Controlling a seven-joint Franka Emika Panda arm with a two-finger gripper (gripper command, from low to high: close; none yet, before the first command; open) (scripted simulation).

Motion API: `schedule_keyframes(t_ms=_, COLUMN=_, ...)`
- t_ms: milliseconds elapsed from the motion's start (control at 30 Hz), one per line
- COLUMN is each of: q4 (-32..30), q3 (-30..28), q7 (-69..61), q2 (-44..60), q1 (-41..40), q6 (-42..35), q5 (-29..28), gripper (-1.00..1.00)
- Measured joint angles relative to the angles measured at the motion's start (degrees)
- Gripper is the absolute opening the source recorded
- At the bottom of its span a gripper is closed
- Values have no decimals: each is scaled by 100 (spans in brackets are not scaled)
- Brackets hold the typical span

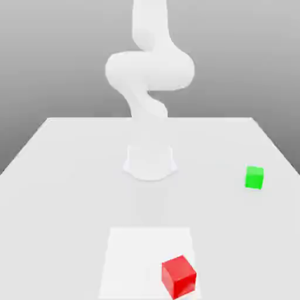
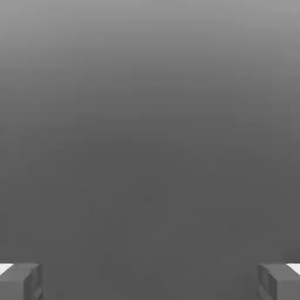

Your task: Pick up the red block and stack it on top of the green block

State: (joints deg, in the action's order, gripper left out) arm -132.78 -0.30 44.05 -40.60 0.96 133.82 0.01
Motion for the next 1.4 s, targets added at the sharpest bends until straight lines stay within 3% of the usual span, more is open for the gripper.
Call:
schedule_keyframes(t_ms=800, q4=-953, q3=38, q7=-1714, q2=5020, q1=560, q6=1962, q5=13, gripper=0)
schedule_keyframes(t_ms=967, q4=-856, q3=42, q7=-1757, q2=6058, q1=570, q6=2754, q5=-15, gripper=0)
schedule_keyframes(t_ms=1000, q4=-836, q3=42, q7=-1758, q2=6198, q1=570, q6=2871, q5=-16, gripper=-100)
schedule_keyframes(t_ms=1233, q4=-836, q3=46, q7=-1751, q2=6198, q1=565, q6=2868, q5=-25, gripper=-100)
schedule_keyframes(t_ms=1400, q4=-986, q3=82, q7=-1760, q2=5308, q1=577, q6=2128, q5=4, gripper=-100)
